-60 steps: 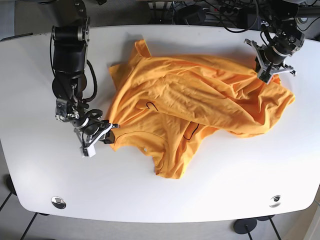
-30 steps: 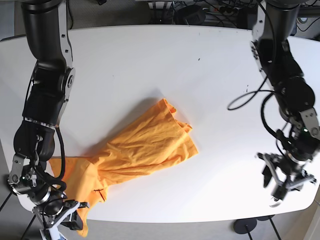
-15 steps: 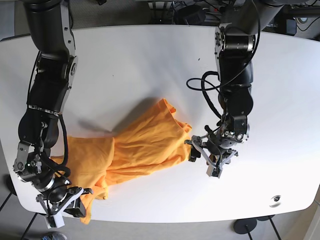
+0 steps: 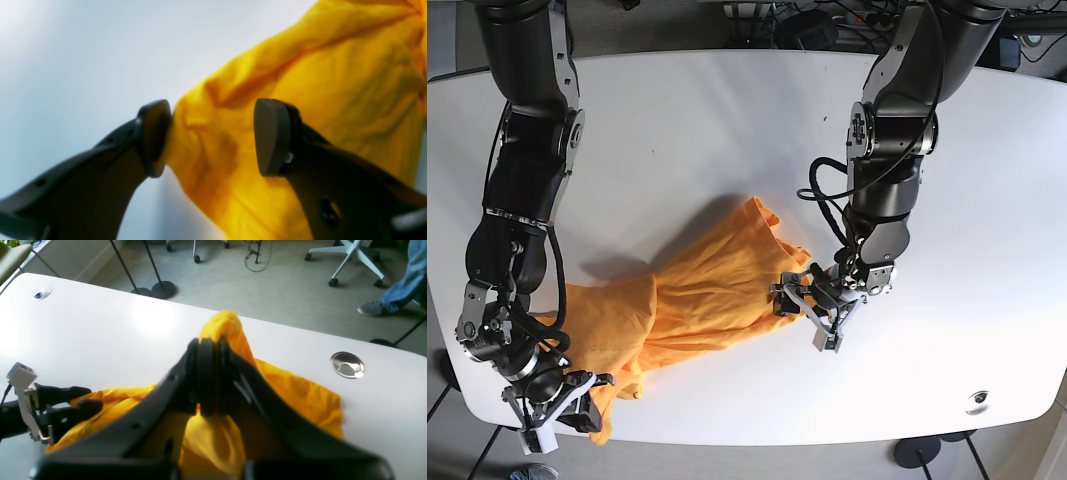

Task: Fold the T-shirt properly
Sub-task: 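Gather the orange shirt with both grippers and lift it, then lift the shirt high with both grippers and lay it flat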

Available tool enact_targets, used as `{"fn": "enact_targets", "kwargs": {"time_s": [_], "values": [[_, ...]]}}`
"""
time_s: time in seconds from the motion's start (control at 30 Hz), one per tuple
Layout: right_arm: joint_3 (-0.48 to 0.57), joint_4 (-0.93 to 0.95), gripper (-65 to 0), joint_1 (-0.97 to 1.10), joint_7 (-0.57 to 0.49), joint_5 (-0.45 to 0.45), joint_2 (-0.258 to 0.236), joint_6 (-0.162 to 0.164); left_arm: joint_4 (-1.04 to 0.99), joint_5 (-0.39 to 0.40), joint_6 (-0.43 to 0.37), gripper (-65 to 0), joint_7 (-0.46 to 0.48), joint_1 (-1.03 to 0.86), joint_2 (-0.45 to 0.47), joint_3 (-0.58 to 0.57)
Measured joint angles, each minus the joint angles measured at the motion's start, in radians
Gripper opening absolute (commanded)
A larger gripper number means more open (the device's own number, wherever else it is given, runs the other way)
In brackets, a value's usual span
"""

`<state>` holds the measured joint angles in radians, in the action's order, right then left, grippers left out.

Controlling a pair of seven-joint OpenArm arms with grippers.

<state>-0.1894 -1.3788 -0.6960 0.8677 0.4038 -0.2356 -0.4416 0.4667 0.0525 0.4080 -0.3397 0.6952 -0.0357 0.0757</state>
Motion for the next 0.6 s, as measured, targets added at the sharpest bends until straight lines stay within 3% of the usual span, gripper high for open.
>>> {"fn": "enact_targets", "kwargs": {"time_s": [0.07, 0.13, 0.17, 0.2, 0.37, 0.5, 0.6], "values": [[-0.001, 0.000, -63.1, 0.000, 0.000, 0.000, -0.001, 0.000, 0.003, 0.011, 0.060, -32.9, -0.011, -0.014, 0.000, 0.003], [-0.001, 0.000, -63.1, 0.000, -0.001, 0.001, 0.000, 0.000, 0.005, 0.026, 0.081, -49.4, -0.003, -0.034, 0.002, 0.003], [-0.001, 0.000, -63.1, 0.000, -0.001, 0.000, 0.000, 0.000, 0.005, 0.037, 0.088, -62.8, 0.004, -0.047, 0.010, 0.003], [-0.001, 0.000, -63.1, 0.000, -0.003, 0.000, -0.003, 0.000, 0.005, 0.044, 0.104, -64.9, 0.003, -0.050, 0.024, 0.003], [-0.001, 0.001, -63.1, 0.000, -0.045, 0.000, -0.005, 0.000, 0.205, -0.005, 0.087, -64.4, -0.105, -0.106, 0.066, 0.002], [0.002, 0.006, -63.1, 0.000, -0.073, -0.006, -0.006, 0.000, 0.484, -0.030, 0.079, -64.4, -0.275, -0.142, 0.112, 0.002], [0.006, 0.065, -63.1, -0.024, -0.107, -0.013, -0.007, -0.003, 0.655, -0.020, 0.080, -64.4, -0.315, -0.080, 0.129, -0.001]]}}
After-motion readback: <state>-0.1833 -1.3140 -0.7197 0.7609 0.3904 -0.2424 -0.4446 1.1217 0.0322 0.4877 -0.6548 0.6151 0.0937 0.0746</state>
